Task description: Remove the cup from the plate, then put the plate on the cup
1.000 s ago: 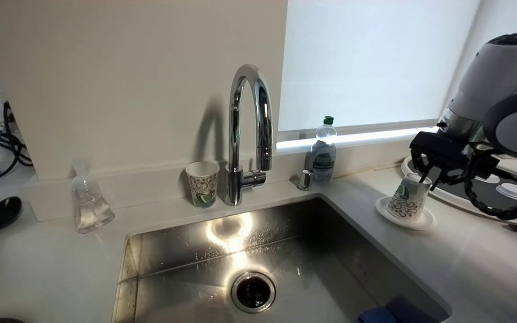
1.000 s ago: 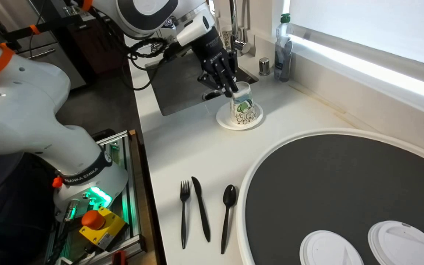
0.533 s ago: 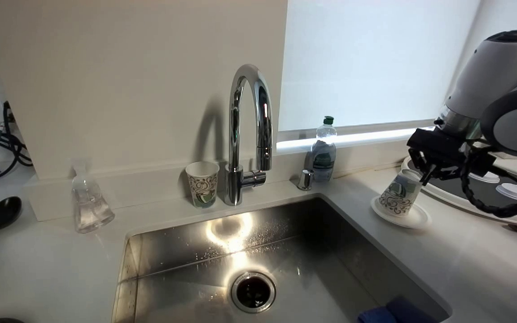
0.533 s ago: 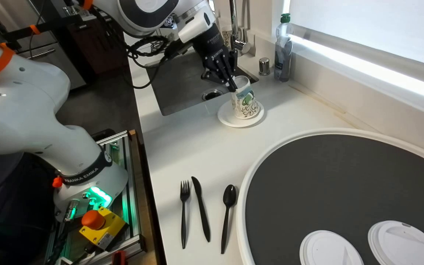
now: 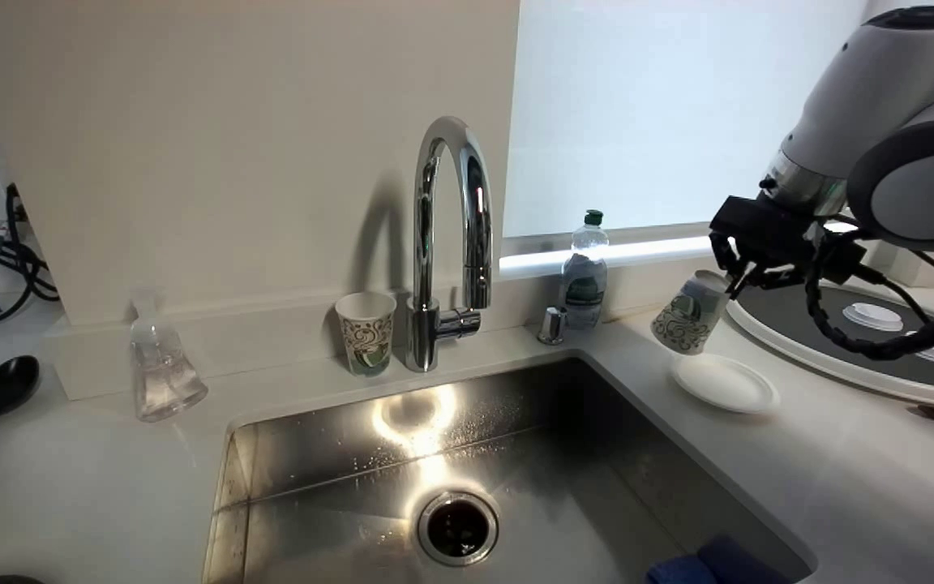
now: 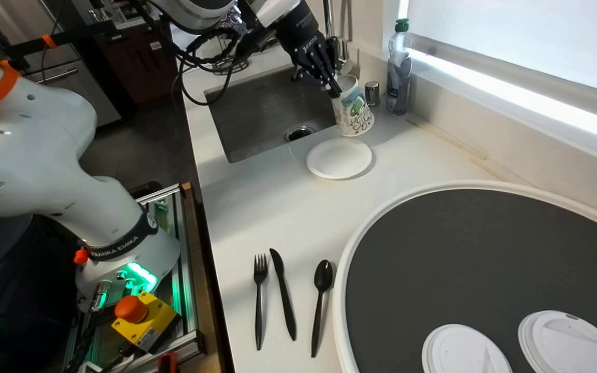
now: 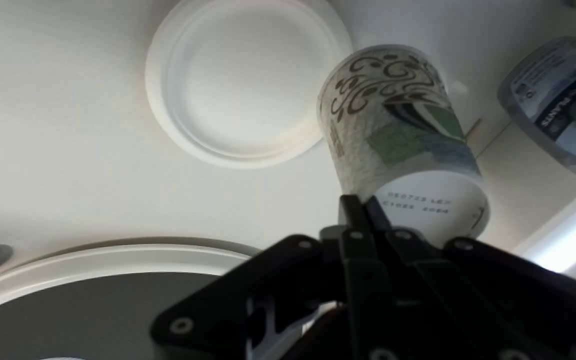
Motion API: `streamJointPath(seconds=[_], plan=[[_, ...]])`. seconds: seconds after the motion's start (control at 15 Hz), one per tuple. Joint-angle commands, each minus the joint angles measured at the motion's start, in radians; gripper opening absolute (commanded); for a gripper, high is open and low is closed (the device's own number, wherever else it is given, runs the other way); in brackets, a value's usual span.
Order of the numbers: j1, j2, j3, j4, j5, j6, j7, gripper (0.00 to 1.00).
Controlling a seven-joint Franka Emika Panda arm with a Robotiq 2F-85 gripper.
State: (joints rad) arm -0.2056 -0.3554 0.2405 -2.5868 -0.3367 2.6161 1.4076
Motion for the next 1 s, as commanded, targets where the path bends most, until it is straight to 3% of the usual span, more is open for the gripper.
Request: streamJointPath(seconds=[0.0, 0.53, 0.93], plan=[[0.033, 0.052, 0.012, 0.05, -0.022, 0.017, -0.007, 0.01], [0.132, 0.159, 0.019, 0.11, -0.021, -0.014, -0.131, 0.01], [0.138, 0.212, -0.007, 0.141, -0.081, -0.052, -0.162, 0.01]])
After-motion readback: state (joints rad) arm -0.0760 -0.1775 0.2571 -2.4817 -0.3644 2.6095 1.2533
